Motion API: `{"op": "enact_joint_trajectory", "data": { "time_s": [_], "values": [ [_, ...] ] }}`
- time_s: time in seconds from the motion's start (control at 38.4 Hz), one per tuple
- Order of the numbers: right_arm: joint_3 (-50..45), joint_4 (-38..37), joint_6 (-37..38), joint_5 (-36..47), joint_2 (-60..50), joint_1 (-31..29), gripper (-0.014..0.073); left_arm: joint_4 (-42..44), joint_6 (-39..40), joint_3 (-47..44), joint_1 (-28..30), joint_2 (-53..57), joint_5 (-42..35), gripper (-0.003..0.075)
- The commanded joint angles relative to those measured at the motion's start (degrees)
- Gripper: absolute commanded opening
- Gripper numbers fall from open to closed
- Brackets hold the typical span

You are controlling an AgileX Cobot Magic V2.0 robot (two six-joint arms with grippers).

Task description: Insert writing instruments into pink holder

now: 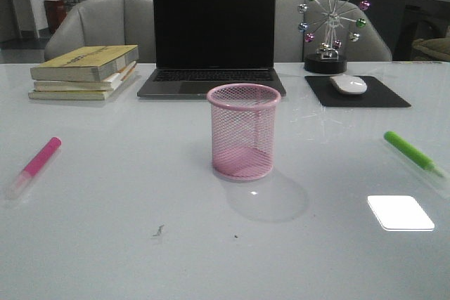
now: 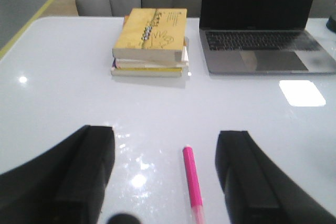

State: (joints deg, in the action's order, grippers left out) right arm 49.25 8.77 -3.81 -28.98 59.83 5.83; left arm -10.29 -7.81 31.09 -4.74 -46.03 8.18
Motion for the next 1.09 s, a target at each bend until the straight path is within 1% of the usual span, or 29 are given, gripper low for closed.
{"op": "enact_joint_trajectory", "data": {
  "time_s": [0.0, 0.1, 0.21, 0.31, 0.47, 0.68, 0.94, 1.07],
  "values": [
    [6.8, 0.4, -0.2, -2.1, 4.8, -0.3, 0.0480, -0.6, 0.6, 4.2, -0.4, -0.3, 1.8, 0.0480],
    [10.8, -0.4, -0.2, -5.8, 11.4, -0.3, 0.0480, -0.6, 0.6, 6.2, -0.4, -0.6, 6.6, 0.0480],
    [14.2, -0.7, 0.0, -8.4, 17.6, -1.1, 0.0480, -0.6, 0.6, 7.1, -0.4, -0.6, 9.4, 0.0480],
    [18.4, -0.7, 2.7, -11.5, 25.7, -3.9, 0.0480, -0.6, 0.6, 7.8, -0.4, -0.6, 10.6, 0.0480],
    [21.9, -0.7, 2.5, -12.0, 33.5, -6.8, 0.0480, -0.6, 0.6, 7.8, -0.4, -0.6, 10.6, 0.0480],
    [24.9, -0.7, -0.3, -12.3, 39.2, -6.8, 0.0480, -0.6, 0.6, 7.8, -0.4, -0.6, 10.6, 0.0480],
    [29.2, -0.7, -0.3, -14.2, 45.5, -6.8, 0.0480, -0.6, 0.6, 7.8, -0.4, -0.6, 10.6, 0.0480],
    [31.7, -0.7, -0.3, -16.7, 48.0, -6.8, 0.0480, -0.6, 0.6, 7.8, -0.4, -0.6, 10.6, 0.0480]
  ]
}}
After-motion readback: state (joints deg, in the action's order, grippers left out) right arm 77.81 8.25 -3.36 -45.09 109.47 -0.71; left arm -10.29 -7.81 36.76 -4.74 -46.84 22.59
